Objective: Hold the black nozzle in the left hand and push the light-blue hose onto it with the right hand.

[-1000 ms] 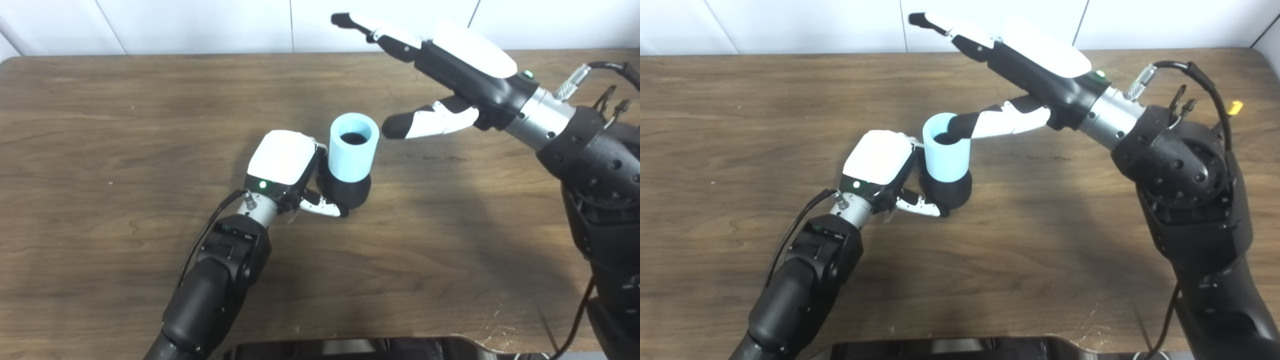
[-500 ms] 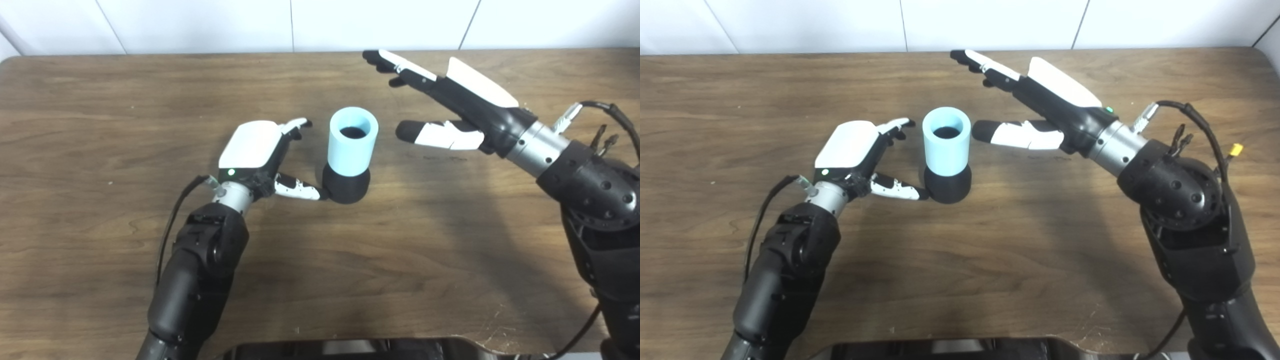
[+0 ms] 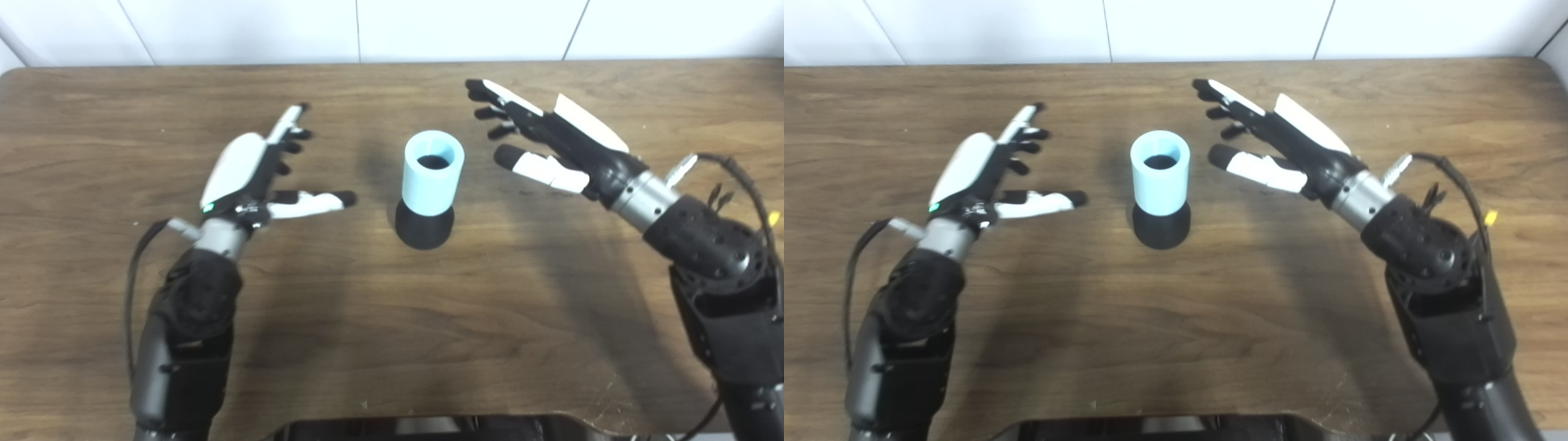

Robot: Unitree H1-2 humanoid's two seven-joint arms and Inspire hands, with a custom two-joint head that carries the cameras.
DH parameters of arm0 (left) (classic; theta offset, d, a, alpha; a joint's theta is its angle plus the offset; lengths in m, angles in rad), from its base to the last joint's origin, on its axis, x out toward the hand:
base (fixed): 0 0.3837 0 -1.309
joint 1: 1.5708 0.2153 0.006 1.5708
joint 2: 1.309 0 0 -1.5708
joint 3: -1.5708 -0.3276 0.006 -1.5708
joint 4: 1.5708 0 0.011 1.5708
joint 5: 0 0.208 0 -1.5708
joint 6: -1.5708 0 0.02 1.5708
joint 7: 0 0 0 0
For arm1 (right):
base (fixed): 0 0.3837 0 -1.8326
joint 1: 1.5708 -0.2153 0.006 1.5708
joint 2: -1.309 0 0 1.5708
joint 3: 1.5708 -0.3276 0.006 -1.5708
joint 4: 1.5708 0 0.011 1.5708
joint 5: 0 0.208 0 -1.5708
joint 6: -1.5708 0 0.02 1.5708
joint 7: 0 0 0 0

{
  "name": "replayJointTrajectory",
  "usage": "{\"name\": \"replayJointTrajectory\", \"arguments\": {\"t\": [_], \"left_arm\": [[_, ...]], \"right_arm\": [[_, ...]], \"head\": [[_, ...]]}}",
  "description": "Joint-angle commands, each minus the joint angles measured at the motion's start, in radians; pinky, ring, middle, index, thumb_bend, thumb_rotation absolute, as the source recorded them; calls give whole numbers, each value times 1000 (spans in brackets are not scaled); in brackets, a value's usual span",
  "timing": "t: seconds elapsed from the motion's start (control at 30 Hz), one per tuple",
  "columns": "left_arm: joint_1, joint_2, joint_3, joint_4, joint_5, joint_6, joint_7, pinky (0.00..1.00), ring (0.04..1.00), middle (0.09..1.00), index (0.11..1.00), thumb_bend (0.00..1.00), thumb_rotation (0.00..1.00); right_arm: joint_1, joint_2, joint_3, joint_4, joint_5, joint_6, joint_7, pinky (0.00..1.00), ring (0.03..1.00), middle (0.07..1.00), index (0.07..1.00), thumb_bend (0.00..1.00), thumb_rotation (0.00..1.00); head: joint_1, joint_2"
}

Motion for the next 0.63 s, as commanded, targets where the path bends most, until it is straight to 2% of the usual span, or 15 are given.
{"name": "replayJointTrajectory", "arguments": {"t": [0.0,0.07,0.17,0.23,0.33,0.5,0.6], "left_arm": [[2,-41,25,-49,-83,-6,59,752,830,851,947,919,574],[25,-75,59,-67,-131,12,97,672,765,798,864,761,602],[56,-148,123,-82,-223,26,175,614,687,742,784,612,567],[71,-175,152,-79,-282,20,206,628,672,737,782,548,575],[87,-176,172,-60,-307,-3,248,660,684,748,785,448,596],[67,-169,202,-4,-371,18,292,681,703,764,785,384,599],[49,-164,209,29,-423,47,302,701,727,785,798,414,694]], "right_arm": [[-3,28,-29,5,50,4,-46,811,927,976,970,599,1000],[19,80,-54,24,88,34,-79,825,944,976,980,597,1000],[52,171,-105,45,179,106,-131,794,933,971,996,562,1000],[70,213,-126,55,212,147,-158,817,934,980,999,553,1000],[94,236,-135,79,216,158,-192,866,950,988,1000,538,1000],[104,260,-155,137,230,138,-248,869,937,958,1000,496,1000],[91,266,-166,195,233,118,-281,866,921,933,973,476,1000]], "head": [[-3,-4],[-4,-9],[-5,-20],[-15,-28],[-33,-38],[-44,-56],[-39,-69]]}}
